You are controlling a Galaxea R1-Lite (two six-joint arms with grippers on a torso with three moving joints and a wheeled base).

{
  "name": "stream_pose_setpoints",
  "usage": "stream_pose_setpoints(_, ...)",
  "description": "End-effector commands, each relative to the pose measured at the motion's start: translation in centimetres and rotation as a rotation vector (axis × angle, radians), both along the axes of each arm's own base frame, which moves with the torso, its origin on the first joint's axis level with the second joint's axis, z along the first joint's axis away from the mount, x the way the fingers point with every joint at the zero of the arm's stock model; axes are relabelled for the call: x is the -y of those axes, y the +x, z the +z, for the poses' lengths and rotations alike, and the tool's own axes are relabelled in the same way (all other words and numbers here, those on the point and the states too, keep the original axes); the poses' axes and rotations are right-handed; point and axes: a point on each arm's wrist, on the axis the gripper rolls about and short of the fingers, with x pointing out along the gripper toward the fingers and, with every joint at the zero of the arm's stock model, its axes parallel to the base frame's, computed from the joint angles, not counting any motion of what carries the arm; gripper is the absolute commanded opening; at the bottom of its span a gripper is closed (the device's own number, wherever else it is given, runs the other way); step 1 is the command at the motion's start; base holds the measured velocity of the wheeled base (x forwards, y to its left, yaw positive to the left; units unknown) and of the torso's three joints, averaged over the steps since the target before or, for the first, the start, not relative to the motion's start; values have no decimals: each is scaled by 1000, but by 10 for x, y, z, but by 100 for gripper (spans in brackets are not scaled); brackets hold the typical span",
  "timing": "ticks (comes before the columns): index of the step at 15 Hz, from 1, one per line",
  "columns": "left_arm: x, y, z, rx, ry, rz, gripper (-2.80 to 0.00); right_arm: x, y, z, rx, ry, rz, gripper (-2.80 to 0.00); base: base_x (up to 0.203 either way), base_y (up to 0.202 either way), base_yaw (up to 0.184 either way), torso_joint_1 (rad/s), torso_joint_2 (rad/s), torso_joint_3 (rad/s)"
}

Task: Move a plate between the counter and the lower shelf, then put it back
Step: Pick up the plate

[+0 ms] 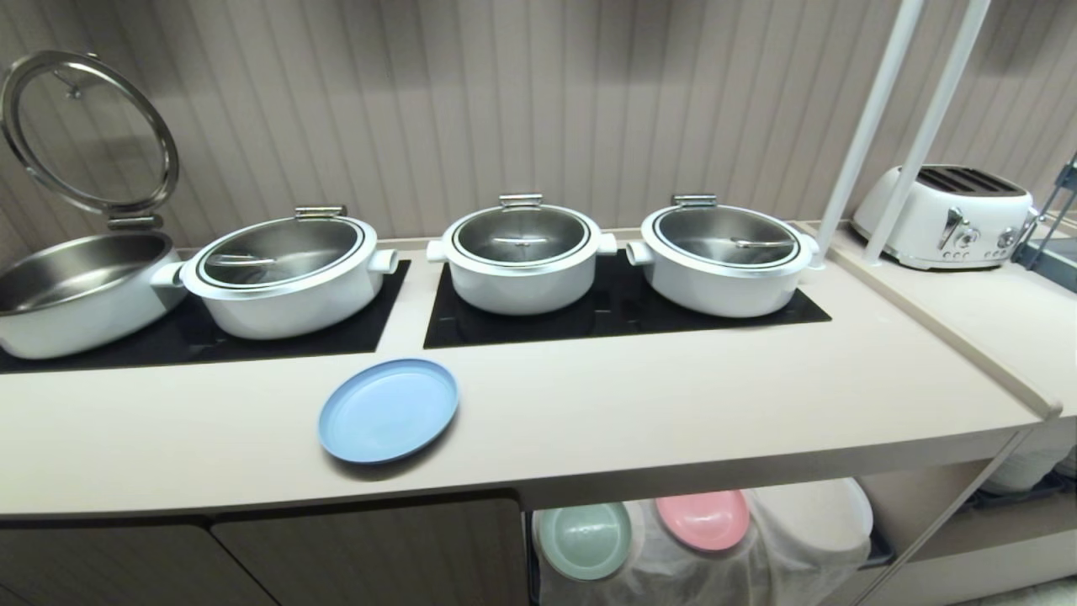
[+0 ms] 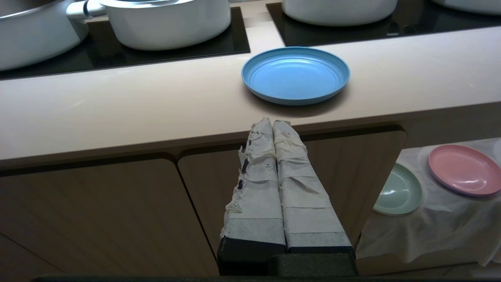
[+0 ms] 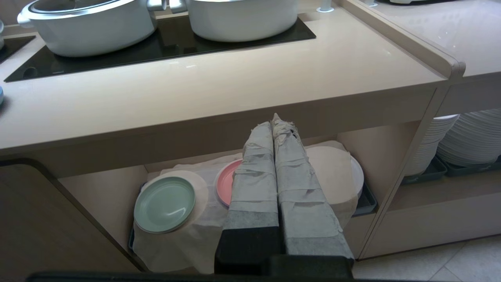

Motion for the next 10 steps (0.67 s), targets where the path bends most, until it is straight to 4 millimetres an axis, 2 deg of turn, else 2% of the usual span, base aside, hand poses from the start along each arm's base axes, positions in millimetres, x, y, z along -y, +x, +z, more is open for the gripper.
stream_pose_setpoints(1, 0, 0, 0, -2, 1, 0, -280, 0, 0, 0, 1, 0, 0, -280, 0, 0, 0, 0, 0, 0)
stream_pose_setpoints(10, 0, 0, 0, -1, 1, 0, -280, 0, 0, 0, 1, 0, 1, -280, 0, 0, 0, 0, 0, 0)
